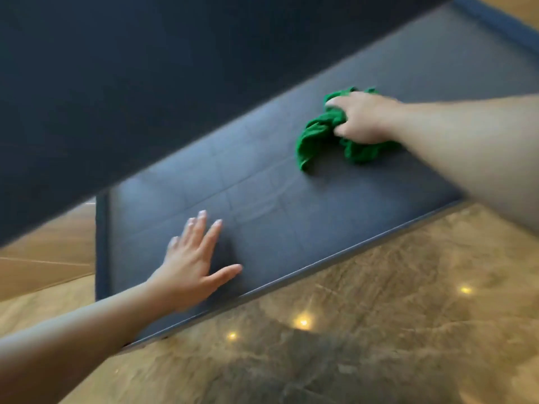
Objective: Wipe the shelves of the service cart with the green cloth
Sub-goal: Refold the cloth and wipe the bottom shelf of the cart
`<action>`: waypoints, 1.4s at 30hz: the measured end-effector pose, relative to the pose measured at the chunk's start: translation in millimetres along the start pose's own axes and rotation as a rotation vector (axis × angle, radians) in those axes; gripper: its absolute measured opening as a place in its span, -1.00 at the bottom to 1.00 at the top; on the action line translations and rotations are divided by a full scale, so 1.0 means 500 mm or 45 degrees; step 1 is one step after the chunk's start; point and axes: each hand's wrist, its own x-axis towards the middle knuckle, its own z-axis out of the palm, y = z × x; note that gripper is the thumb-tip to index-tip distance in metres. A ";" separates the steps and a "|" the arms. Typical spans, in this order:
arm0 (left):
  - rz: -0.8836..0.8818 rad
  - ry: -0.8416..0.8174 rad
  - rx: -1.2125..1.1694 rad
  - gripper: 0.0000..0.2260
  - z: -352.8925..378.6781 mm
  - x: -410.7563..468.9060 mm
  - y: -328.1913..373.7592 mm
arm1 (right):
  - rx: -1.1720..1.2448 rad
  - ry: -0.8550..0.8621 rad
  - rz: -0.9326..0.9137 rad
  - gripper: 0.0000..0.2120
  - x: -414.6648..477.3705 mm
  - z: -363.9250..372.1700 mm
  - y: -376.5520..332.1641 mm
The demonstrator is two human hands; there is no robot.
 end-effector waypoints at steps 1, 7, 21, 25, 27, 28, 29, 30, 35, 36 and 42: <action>-0.124 0.020 0.024 0.14 0.017 -0.022 -0.057 | -0.022 -0.002 0.098 -0.36 0.002 -0.015 0.022; -0.181 0.267 -0.047 -0.03 0.101 -0.048 -0.125 | 0.003 0.025 0.344 -0.24 -0.010 0.039 -0.039; -0.156 0.280 -0.069 -0.03 0.099 -0.058 -0.130 | -0.077 0.025 -0.162 -0.28 -0.029 0.159 -0.318; -0.164 0.285 -0.132 0.00 0.103 -0.060 -0.131 | -0.092 0.013 -0.383 -0.34 -0.067 0.221 -0.449; -0.153 0.307 -0.205 0.08 0.107 -0.063 -0.136 | -0.086 -0.010 -0.518 -0.32 -0.095 0.245 -0.497; -0.146 0.317 -0.242 0.12 0.107 -0.064 -0.141 | -0.077 -0.033 -0.576 -0.30 -0.106 0.249 -0.510; -0.139 0.323 -0.277 0.13 0.108 -0.067 -0.145 | -0.055 -0.059 -0.611 -0.27 -0.113 0.249 -0.512; -0.132 0.330 -0.307 0.14 0.108 -0.067 -0.146 | -0.023 -0.088 -0.616 -0.25 -0.113 0.243 -0.506; -0.101 0.326 -0.373 0.10 0.098 -0.067 -0.143 | 0.025 -0.031 -0.347 -0.24 -0.044 0.187 -0.420; -0.100 0.316 -0.380 0.10 0.095 -0.067 -0.142 | 0.025 0.018 -0.252 -0.24 -0.029 0.174 -0.401; -0.180 0.302 -0.391 0.08 0.091 -0.067 -0.123 | 0.116 0.212 0.183 -0.24 0.060 0.167 -0.359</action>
